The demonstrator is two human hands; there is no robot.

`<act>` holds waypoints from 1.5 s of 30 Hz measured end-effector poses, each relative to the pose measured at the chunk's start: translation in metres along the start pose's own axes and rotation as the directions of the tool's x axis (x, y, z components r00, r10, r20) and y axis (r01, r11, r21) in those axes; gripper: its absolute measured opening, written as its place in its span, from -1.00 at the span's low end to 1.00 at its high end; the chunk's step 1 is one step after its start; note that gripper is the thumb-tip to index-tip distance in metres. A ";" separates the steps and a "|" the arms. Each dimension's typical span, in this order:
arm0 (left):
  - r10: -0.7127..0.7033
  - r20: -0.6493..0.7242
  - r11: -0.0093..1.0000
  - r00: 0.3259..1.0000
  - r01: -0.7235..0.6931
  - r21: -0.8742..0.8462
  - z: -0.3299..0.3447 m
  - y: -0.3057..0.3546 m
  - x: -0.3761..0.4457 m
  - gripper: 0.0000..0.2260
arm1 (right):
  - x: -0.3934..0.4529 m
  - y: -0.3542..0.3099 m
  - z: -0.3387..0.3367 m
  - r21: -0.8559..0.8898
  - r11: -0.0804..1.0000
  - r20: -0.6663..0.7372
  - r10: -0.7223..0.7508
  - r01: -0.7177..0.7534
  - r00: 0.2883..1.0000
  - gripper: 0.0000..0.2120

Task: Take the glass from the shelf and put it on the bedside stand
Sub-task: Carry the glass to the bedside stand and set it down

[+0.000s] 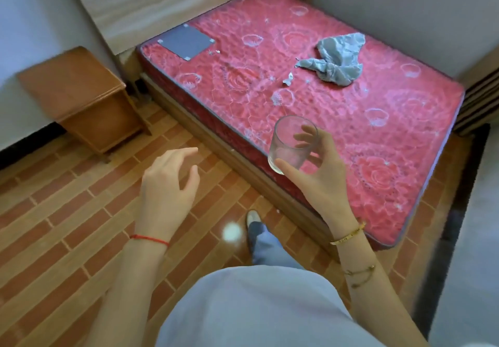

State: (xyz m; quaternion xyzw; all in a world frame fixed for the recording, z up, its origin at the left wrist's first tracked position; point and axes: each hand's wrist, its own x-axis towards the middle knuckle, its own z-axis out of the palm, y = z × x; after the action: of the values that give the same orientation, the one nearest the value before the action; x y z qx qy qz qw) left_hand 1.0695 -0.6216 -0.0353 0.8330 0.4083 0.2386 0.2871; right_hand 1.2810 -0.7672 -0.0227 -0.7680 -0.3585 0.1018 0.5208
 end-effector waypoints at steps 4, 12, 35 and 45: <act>-0.110 -0.081 0.993 0.991 0.114 0.037 -0.001 -0.020 0.035 -0.72 | 0.062 0.005 0.040 0.034 0.998 0.110 -0.048 0.045 0.993 -0.31; -0.226 -0.280 0.964 0.933 0.255 0.075 -0.020 -0.046 0.133 -0.72 | 0.204 -0.015 0.133 0.156 0.974 0.274 -0.200 0.162 0.941 -0.32; -0.428 -0.512 0.848 0.745 0.527 0.059 -0.093 -0.182 0.317 -0.72 | 0.410 -0.085 0.396 0.315 0.922 0.581 -0.373 0.223 0.723 -0.33; -0.410 -0.503 0.844 0.761 0.526 0.107 -0.182 -0.285 0.410 -0.71 | 0.471 -0.152 0.534 0.352 0.904 0.522 -0.406 0.244 0.750 -0.35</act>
State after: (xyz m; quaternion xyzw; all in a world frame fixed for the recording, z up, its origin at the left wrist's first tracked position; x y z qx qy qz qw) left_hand 1.0259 -0.0921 -0.0288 0.6505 0.6866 0.2981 0.1288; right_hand 1.2706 -0.0388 -0.0212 -0.5484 -0.6131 0.2860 0.4915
